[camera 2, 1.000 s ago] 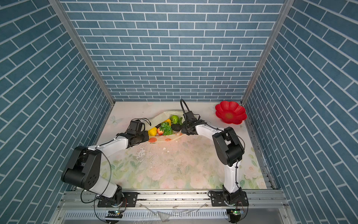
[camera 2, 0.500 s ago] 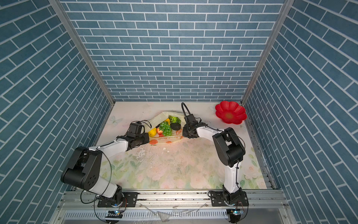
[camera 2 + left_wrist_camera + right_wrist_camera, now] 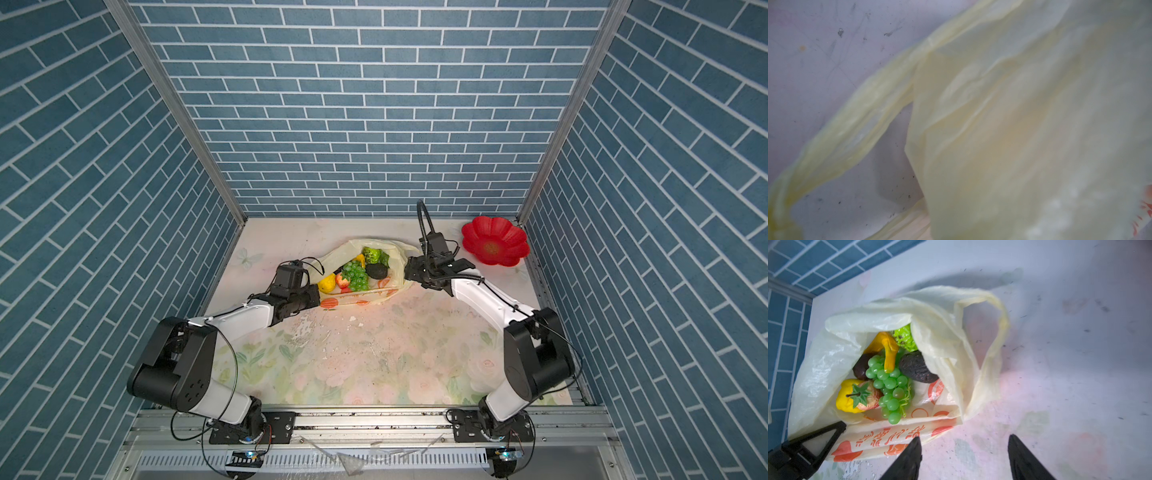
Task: Take fruits out of the plastic bag
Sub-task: Pick up the plate from the top-right of the table.
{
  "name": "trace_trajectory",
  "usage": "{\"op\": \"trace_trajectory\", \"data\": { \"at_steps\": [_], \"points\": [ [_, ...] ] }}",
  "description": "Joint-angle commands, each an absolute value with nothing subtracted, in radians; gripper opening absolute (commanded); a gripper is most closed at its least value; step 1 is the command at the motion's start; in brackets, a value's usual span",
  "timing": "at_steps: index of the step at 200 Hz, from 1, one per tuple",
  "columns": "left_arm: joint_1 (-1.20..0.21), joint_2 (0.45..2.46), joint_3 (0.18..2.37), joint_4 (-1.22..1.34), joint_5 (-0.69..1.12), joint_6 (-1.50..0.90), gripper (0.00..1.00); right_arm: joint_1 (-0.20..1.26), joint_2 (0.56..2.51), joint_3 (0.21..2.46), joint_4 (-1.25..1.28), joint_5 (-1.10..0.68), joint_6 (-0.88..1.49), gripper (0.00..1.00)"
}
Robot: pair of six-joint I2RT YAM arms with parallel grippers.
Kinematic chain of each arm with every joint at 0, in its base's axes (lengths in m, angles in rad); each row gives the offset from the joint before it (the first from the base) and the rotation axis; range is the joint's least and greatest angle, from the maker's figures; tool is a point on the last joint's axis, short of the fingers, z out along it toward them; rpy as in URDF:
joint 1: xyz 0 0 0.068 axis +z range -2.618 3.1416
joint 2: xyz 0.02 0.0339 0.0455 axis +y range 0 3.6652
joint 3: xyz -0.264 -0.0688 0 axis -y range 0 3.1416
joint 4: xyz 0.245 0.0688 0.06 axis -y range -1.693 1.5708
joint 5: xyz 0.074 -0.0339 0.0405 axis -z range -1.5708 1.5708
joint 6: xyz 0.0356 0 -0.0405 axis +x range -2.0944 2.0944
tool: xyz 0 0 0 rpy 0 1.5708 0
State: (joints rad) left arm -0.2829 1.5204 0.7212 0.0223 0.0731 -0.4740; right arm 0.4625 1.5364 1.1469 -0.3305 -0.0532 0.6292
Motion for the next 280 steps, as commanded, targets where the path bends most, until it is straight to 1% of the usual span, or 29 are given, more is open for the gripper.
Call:
{"op": "trace_trajectory", "data": {
  "at_steps": [1,30,65,100,141,172,227,280],
  "points": [
    [-0.284,1.516,0.708,0.034,0.083,-0.468,0.02,0.384,1.440,1.096,-0.392,-0.003,0.631,0.66],
    [-0.284,1.516,0.706,0.036,0.083,-0.471,0.02,0.300,1.374,1.077,-0.411,0.070,0.635,0.65],
    [-0.284,1.512,0.704,0.039,0.083,-0.472,0.02,0.170,1.358,1.035,-0.372,0.131,0.712,0.66],
    [-0.284,1.497,0.701,0.030,0.075,-0.472,0.02,0.017,1.393,0.965,-0.243,0.052,0.835,0.70],
    [-0.284,1.500,0.704,0.028,0.089,-0.473,0.02,-0.082,1.501,0.949,-0.147,0.046,0.900,0.71],
    [-0.284,1.494,0.703,0.026,0.084,-0.473,0.02,-0.133,1.592,0.968,-0.102,0.020,0.929,0.71],
    [-0.284,1.489,0.703,0.022,0.081,-0.471,0.02,-0.175,1.722,1.042,-0.101,-0.001,0.936,0.71],
    [-0.284,1.493,0.704,0.025,0.085,-0.471,0.02,-0.205,1.781,1.074,-0.060,-0.039,0.949,0.70]
  ]
}}
